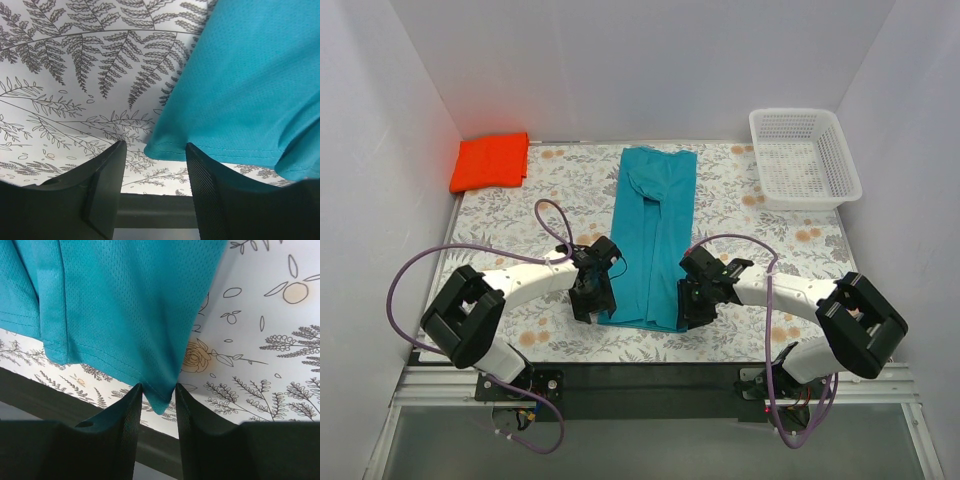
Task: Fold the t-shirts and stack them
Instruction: Fold the tshirt
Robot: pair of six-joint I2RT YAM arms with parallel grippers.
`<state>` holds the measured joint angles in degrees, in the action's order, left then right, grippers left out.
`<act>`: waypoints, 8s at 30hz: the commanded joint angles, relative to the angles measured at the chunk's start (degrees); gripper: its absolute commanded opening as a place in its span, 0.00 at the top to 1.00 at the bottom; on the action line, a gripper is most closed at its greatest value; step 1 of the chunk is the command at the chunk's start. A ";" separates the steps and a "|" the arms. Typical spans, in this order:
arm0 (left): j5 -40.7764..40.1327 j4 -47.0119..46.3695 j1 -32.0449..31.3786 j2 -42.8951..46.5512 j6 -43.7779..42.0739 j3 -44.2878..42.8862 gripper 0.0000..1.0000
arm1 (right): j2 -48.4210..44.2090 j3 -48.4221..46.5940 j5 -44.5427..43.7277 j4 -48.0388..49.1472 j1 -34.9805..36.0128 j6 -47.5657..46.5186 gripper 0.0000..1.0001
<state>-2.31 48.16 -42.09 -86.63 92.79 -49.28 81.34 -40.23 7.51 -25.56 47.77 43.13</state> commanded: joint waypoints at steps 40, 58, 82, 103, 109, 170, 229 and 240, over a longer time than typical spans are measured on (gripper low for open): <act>-4.72 -11.49 15.28 -15.67 -15.09 -32.63 1.00 | 18.40 -42.82 -6.80 -11.79 -19.20 -26.34 0.99; -7.45 -27.15 16.77 -26.83 -22.04 -38.70 1.00 | 27.73 -48.72 -5.66 -3.36 -24.83 -30.48 0.99; -9.12 -35.60 17.83 -25.18 -19.32 -32.20 0.36 | 29.33 -46.26 -0.92 7.37 -25.97 -32.94 0.65; -9.03 -29.97 9.65 -19.98 -8.07 -18.32 0.90 | 27.89 -36.94 1.98 17.47 -18.94 -33.64 0.67; -6.14 -29.71 9.57 -21.12 -6.13 -14.98 0.92 | 35.36 -42.73 -0.21 17.56 -19.29 -34.52 0.72; 2.30 -28.37 17.20 9.31 -8.95 -0.19 0.71 | 34.14 -31.05 39.69 37.60 -27.47 -18.70 0.70; 15.83 -21.80 25.04 5.58 -6.92 12.88 0.96 | 24.24 1.99 38.54 49.48 -24.30 -12.29 0.76; 8.72 -26.88 26.61 15.89 -5.25 5.35 0.82 | 24.38 -14.95 42.15 44.46 -25.53 -12.20 0.75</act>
<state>9.37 25.61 -16.86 -69.69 87.05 -40.01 104.09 -49.19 48.51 19.05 22.26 31.53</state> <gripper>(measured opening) 0.178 0.250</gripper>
